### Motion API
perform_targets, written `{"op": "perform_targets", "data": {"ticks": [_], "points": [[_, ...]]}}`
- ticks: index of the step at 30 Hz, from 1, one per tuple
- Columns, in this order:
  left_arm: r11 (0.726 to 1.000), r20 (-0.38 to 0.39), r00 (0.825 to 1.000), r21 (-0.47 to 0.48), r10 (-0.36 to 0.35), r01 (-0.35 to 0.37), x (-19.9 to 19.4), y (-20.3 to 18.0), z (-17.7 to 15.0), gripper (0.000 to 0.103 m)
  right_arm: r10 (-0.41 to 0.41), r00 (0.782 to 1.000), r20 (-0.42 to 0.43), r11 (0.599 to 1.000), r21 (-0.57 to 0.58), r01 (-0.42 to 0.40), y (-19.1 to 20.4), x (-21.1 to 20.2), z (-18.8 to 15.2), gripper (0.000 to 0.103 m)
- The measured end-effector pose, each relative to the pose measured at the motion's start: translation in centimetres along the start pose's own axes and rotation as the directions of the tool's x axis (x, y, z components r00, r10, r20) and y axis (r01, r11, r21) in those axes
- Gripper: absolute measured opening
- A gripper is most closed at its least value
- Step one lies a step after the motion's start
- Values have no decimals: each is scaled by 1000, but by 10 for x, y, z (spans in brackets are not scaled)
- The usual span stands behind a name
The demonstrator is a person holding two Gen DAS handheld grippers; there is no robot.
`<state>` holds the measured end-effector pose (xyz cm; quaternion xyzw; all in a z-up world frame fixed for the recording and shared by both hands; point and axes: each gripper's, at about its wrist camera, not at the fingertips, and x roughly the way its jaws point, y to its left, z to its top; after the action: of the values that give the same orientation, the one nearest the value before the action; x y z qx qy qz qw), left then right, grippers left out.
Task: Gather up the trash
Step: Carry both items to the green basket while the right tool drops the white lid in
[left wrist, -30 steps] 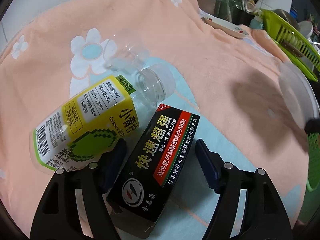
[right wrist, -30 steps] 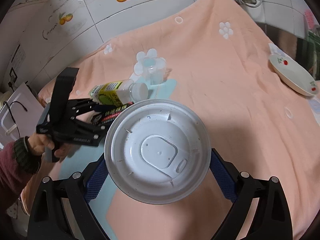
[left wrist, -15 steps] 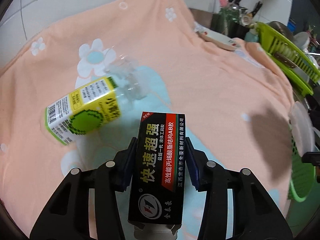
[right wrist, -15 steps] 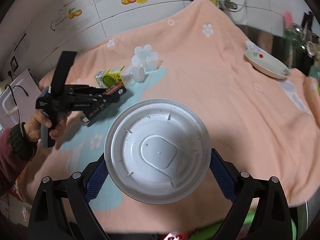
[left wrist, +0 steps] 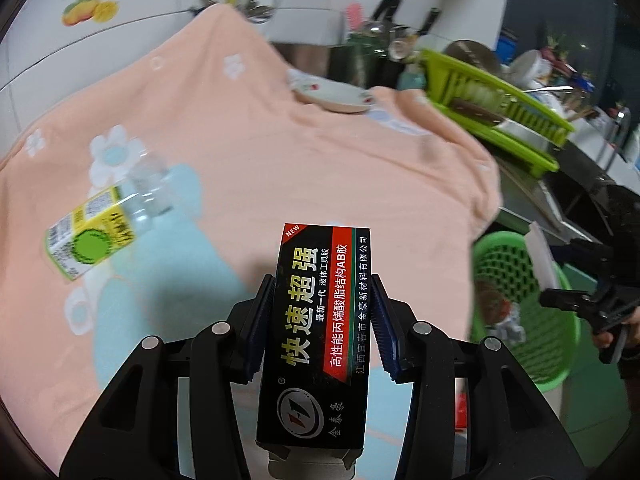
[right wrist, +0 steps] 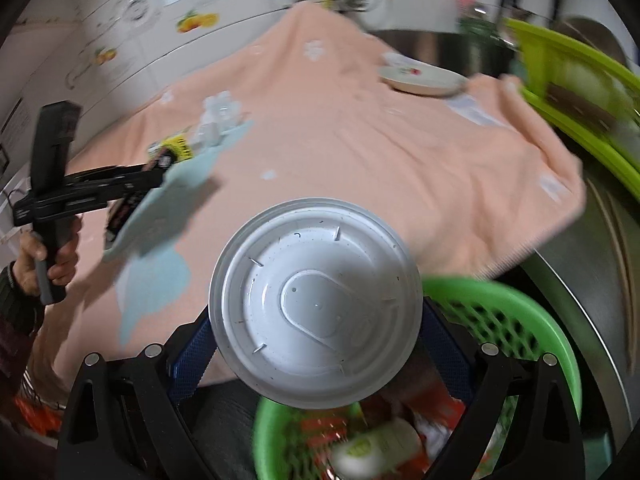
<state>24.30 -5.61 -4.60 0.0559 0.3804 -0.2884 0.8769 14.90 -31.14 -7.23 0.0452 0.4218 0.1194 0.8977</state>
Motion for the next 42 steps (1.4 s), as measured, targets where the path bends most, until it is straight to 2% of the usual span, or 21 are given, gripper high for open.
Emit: {"op": "perform_targets", "data": {"ticks": [7, 14, 24, 36, 42], "points": [[995, 13, 996, 49, -90, 89, 0, -55, -1, 45, -61, 998, 1, 991, 116, 61, -42, -32, -44, 91], [979, -2, 984, 100, -177, 176, 9, -113, 0, 45, -65, 998, -17, 977, 205, 67, -68, -46, -87, 92], [953, -53, 963, 140, -264, 269, 28, -169, -4, 45, -52, 999, -2, 966, 252, 51, -81, -58, -104, 94], [928, -139, 937, 151, -321, 341, 54, -210, -19, 45, -75, 995, 68, 954, 294, 52, -92, -84, -109, 94], [924, -184, 927, 146, -326, 354, 70, -221, -27, 45, -93, 991, 100, 948, 313, 57, -98, -98, -112, 94]]}}
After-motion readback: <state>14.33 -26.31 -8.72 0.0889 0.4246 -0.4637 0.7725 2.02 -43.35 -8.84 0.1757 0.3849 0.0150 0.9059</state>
